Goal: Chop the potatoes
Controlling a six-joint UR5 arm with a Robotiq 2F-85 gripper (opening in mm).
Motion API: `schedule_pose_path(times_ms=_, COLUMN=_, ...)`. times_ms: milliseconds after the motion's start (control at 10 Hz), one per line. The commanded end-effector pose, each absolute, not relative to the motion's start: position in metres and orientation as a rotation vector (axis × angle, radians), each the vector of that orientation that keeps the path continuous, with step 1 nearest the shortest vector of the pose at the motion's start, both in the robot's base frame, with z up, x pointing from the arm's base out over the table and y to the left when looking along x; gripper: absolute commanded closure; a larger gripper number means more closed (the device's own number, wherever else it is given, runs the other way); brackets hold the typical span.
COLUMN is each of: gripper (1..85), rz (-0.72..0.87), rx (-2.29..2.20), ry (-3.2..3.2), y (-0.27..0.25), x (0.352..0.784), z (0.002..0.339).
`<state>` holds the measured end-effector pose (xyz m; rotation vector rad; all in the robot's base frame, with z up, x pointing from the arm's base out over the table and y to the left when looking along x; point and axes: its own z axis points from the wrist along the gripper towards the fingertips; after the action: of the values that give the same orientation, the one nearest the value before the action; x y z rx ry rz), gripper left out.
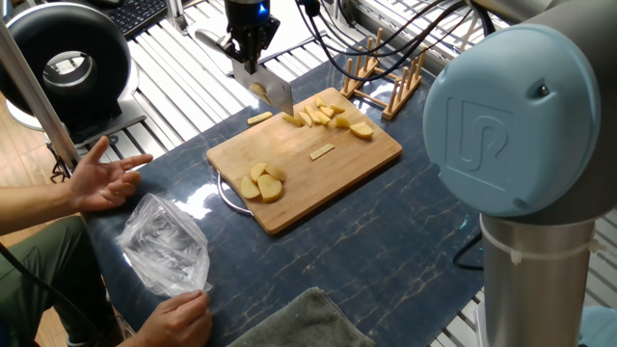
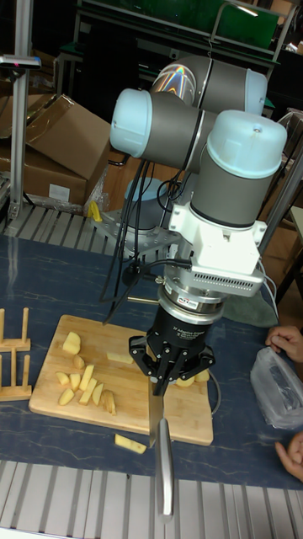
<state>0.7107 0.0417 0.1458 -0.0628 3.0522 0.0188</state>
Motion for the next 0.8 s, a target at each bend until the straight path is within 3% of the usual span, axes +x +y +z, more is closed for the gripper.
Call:
schedule_pose_path(times_ms=0, gripper=84.7, rz=0.041, rx=-0.057, ry=3.049, y=0.0441, x=0.7117, z=0.1467)
schedule_pose_path(times_ms=700, gripper=84.7, rz=0.041, rx=-0.054, ry=3.046, y=0.0441, x=0.7133, z=0.1457)
